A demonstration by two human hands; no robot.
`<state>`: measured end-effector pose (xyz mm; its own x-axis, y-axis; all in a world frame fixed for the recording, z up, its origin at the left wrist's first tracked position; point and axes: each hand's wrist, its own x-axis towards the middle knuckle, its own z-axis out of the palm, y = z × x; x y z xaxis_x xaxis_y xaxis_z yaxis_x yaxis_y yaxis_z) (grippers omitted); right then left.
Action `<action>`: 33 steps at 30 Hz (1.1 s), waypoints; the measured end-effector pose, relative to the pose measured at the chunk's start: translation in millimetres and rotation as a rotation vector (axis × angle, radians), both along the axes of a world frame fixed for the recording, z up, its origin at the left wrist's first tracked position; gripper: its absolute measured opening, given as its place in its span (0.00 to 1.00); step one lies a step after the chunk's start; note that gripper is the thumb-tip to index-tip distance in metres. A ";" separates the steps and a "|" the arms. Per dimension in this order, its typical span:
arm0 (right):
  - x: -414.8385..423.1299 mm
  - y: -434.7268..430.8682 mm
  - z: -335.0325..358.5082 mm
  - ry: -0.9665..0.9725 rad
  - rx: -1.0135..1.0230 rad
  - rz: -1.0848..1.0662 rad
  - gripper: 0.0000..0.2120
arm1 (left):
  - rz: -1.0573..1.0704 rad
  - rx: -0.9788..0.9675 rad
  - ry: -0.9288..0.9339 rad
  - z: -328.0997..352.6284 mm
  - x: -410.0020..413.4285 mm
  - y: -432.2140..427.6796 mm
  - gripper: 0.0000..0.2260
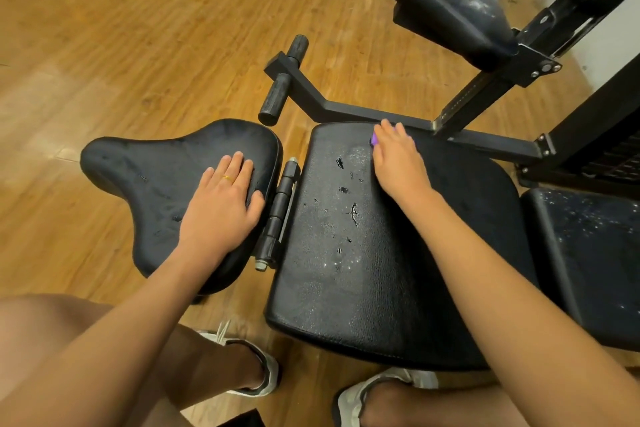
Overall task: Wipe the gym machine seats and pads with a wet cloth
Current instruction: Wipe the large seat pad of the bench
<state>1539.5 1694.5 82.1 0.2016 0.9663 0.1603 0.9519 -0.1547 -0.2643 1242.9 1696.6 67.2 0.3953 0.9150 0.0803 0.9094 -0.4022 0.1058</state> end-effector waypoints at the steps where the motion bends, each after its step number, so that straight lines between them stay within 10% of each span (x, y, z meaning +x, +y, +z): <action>1: -3.6 -13.0 1.3 0.012 0.001 0.021 0.06 | 0.001 0.001 0.000 1.3 0.4 -0.1 0.28; 8: -34.7 -126.0 -4.8 0.066 -0.111 0.067 0.16 | 0.003 0.004 -0.002 -1.5 -1.1 3.5 0.29; 21: 3.1 -0.2 -1.8 0.061 -0.034 0.026 0.17 | 0.009 0.002 -0.009 -4.0 -0.5 1.5 0.29; 33: -73.8 -214.8 -14.2 0.163 -0.101 0.110 0.22 | 0.006 0.015 -0.028 -7.8 -2.3 8.6 0.28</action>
